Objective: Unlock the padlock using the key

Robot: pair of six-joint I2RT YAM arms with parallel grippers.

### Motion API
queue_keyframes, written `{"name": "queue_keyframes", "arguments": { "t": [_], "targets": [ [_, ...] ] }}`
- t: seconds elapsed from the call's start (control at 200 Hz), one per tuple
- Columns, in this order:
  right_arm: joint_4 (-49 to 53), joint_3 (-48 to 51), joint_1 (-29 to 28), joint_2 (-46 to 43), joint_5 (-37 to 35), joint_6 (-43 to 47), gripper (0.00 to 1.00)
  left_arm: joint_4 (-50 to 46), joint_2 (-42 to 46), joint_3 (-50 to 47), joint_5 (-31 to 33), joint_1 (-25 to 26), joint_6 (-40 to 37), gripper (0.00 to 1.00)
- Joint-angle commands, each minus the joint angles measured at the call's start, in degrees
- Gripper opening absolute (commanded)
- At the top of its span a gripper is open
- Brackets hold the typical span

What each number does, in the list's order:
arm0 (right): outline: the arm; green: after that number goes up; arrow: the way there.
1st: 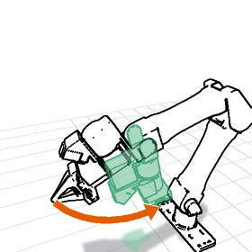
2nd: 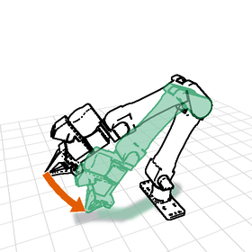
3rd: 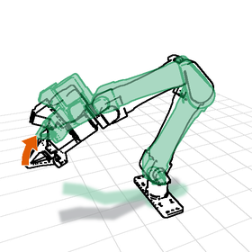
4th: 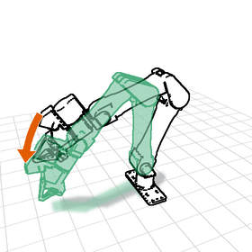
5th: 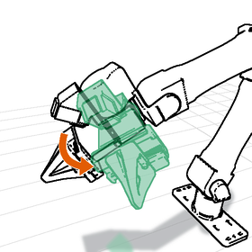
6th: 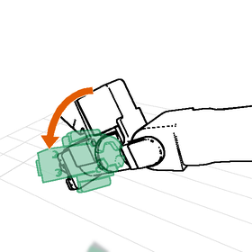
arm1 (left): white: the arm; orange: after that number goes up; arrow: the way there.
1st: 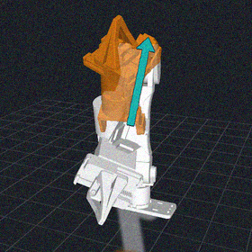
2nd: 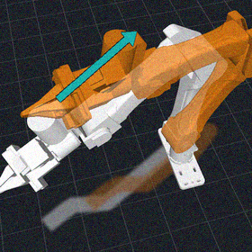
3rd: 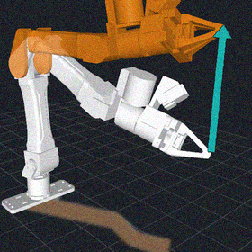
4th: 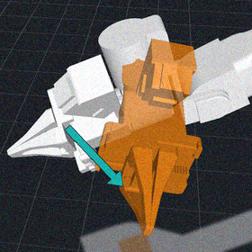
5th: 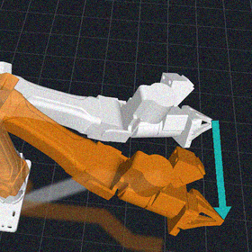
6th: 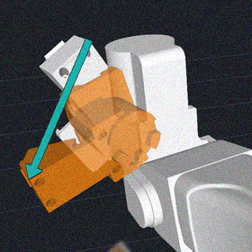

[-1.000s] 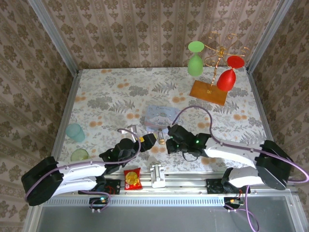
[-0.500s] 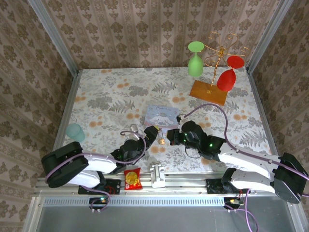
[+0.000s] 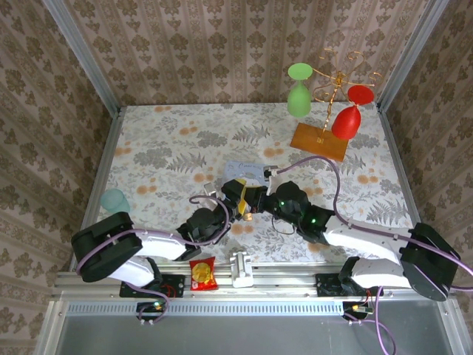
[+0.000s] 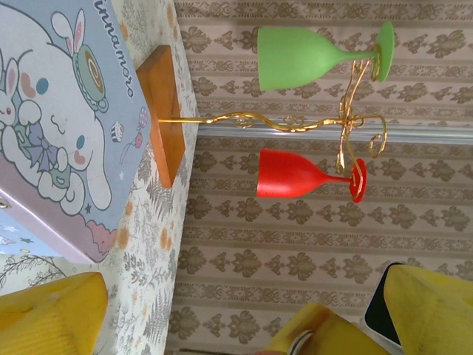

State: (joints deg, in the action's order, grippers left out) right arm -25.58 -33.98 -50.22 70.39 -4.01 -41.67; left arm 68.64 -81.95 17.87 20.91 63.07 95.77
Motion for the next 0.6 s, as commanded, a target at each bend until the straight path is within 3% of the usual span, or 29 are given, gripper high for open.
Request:
{"name": "queue_keyframes", "arguments": {
  "t": [0.0, 0.335, 0.595],
  "targets": [
    [-8.2, 0.4, 0.3, 3.0, 1.5, 1.7, 0.0, 4.1, -0.9, 0.2, 1.2, 1.1, 2.5, 0.97],
    [-13.0, 3.5, 0.3, 6.1, 3.5, -0.6, 0.0, 1.1, 5.7, -2.5, 2.8, 0.6, -3.0, 0.76],
    [-12.2, 5.2, 0.2, 4.5, 3.6, -0.4, 0.0, -7.3, 12.7, -3.6, 2.2, -1.2, -4.9, 0.75]
  ]
}}
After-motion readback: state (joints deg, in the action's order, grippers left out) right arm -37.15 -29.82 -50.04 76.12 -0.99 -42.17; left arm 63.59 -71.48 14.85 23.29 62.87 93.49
